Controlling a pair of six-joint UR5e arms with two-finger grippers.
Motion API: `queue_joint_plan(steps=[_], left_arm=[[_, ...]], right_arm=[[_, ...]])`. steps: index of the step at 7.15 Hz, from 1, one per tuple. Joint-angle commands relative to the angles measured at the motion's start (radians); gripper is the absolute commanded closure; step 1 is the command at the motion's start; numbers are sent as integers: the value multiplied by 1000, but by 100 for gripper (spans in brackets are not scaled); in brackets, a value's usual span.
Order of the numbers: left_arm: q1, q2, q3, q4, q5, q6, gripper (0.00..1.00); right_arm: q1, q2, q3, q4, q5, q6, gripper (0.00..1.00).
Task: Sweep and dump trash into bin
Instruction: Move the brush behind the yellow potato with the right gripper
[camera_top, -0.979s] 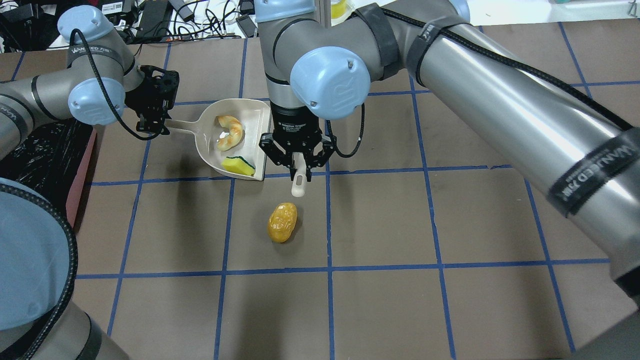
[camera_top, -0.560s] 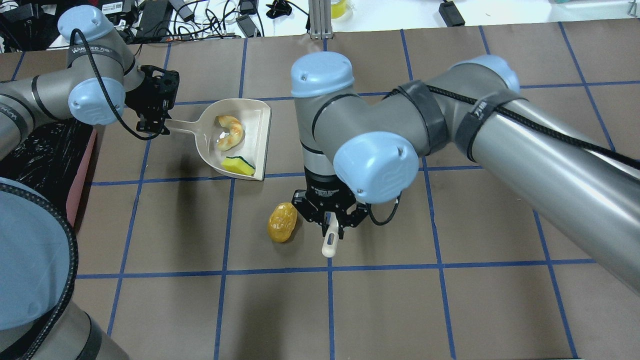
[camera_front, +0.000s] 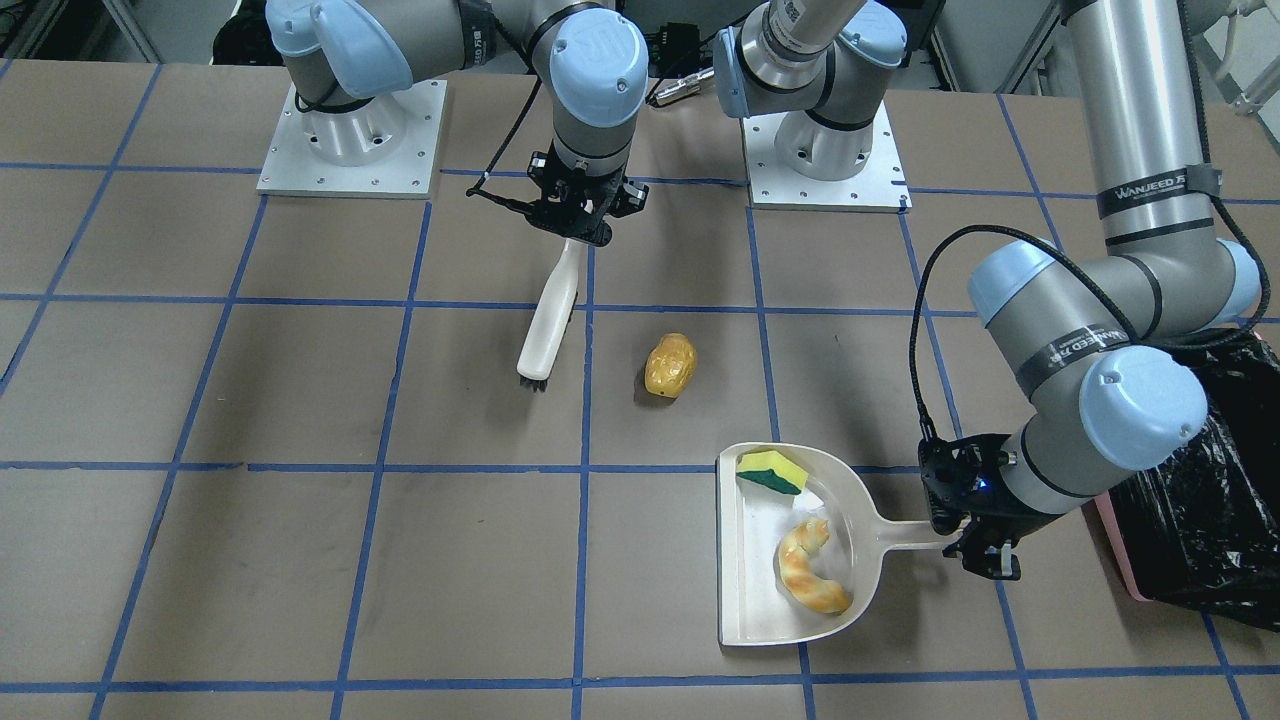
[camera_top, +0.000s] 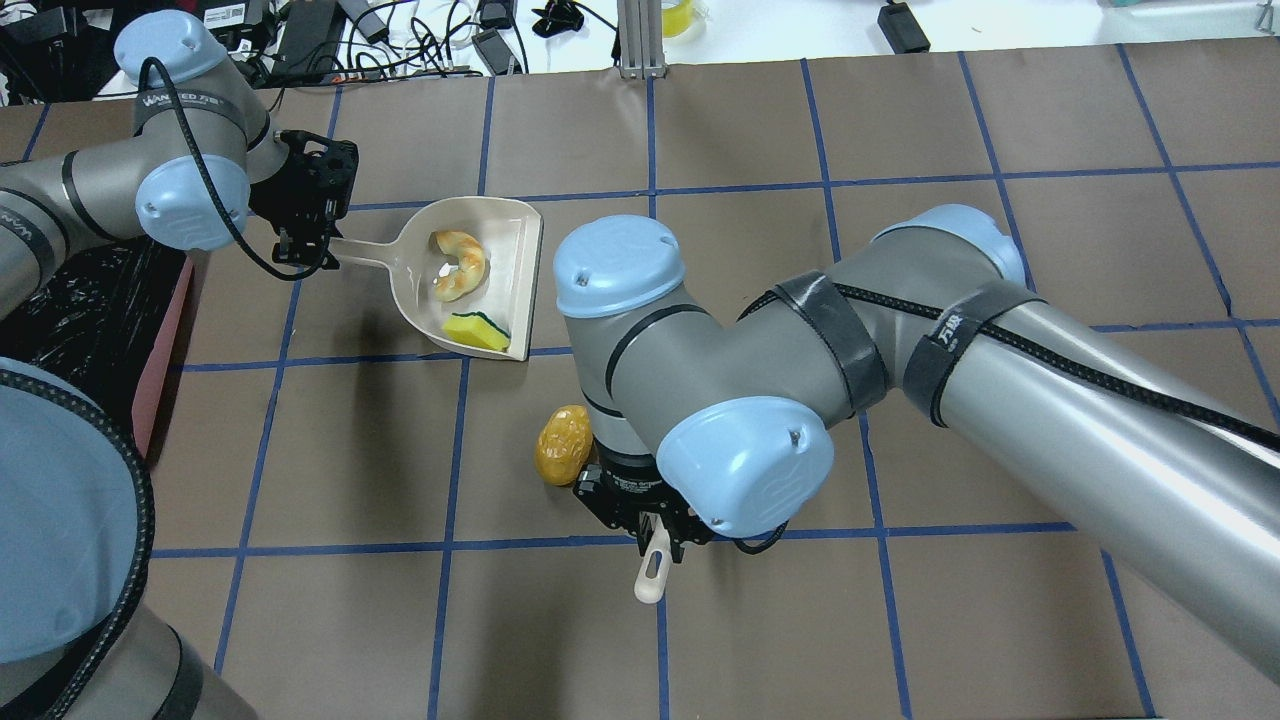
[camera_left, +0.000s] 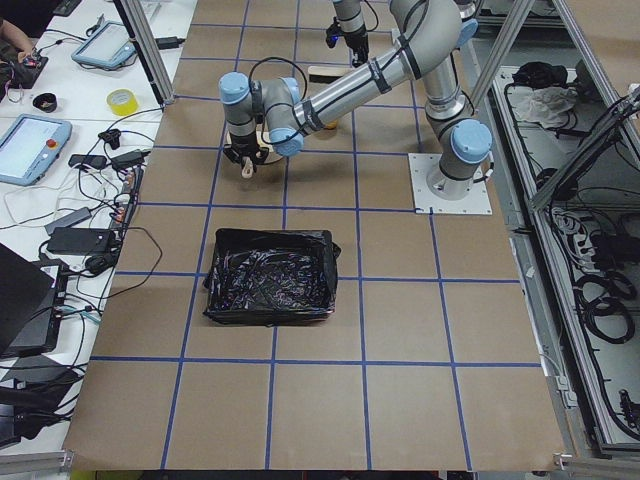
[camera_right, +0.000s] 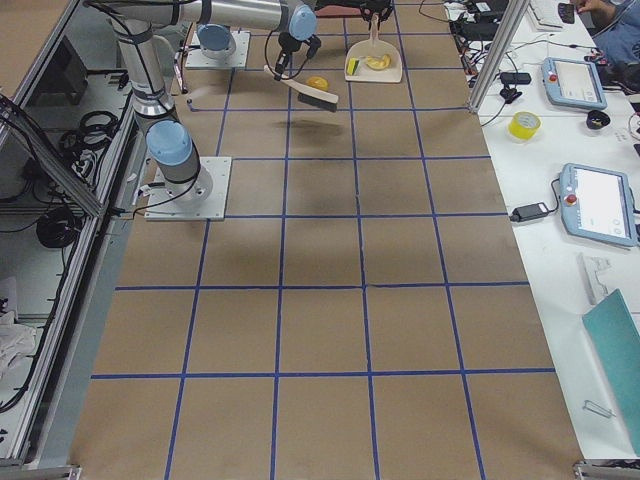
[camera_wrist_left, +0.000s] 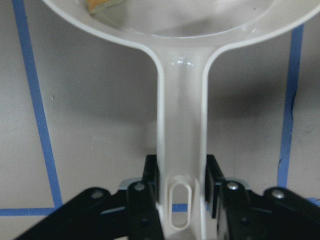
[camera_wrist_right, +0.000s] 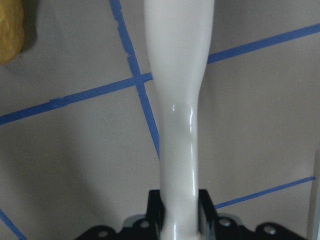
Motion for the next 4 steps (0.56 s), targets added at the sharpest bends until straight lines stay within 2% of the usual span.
queue_joint_plan(steps=[1, 4], left_arm=[[0, 1, -3, 0, -1, 0, 97], [8, 10, -6, -6, 0, 17, 98]], right_arm=[[16, -6, 15, -2, 0, 24, 100], [54, -5, 15, -7, 0, 43, 100]])
